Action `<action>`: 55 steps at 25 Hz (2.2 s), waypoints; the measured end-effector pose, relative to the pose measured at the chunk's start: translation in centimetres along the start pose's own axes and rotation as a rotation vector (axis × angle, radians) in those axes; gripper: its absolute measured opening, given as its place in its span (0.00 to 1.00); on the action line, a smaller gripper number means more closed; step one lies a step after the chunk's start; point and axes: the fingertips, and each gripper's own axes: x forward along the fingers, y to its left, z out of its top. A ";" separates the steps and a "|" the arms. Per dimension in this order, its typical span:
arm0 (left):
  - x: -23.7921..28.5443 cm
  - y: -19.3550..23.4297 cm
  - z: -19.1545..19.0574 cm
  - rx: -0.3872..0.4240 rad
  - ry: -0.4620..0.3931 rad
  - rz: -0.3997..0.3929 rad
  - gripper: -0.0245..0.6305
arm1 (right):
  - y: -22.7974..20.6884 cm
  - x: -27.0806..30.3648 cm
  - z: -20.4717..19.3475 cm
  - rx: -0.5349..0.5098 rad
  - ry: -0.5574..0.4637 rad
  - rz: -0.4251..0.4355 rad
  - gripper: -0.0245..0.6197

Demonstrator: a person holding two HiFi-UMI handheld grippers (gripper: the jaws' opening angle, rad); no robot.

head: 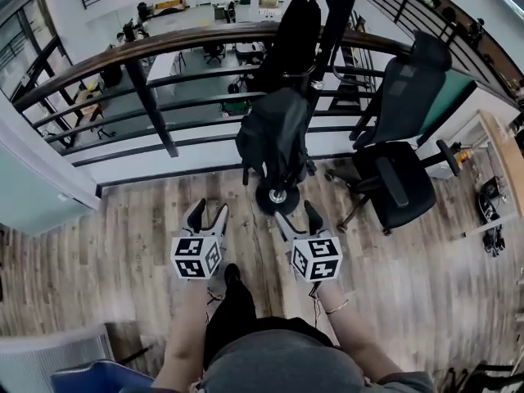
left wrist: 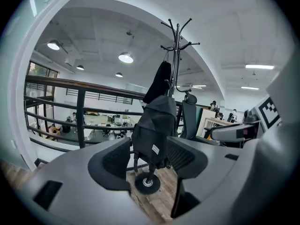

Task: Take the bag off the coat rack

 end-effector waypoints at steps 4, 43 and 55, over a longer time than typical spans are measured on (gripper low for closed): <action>4.4 3.5 1.8 0.025 0.029 -0.054 0.43 | -0.1 4.4 1.9 0.015 -0.013 -0.056 0.55; 30.1 2.2 3.8 0.273 0.230 -0.604 0.50 | -7.2 18.2 0.0 0.088 0.121 -0.324 0.67; 30.5 -1.0 2.8 0.334 0.253 -0.806 0.49 | -8.2 19.3 0.1 0.103 0.121 -0.316 0.54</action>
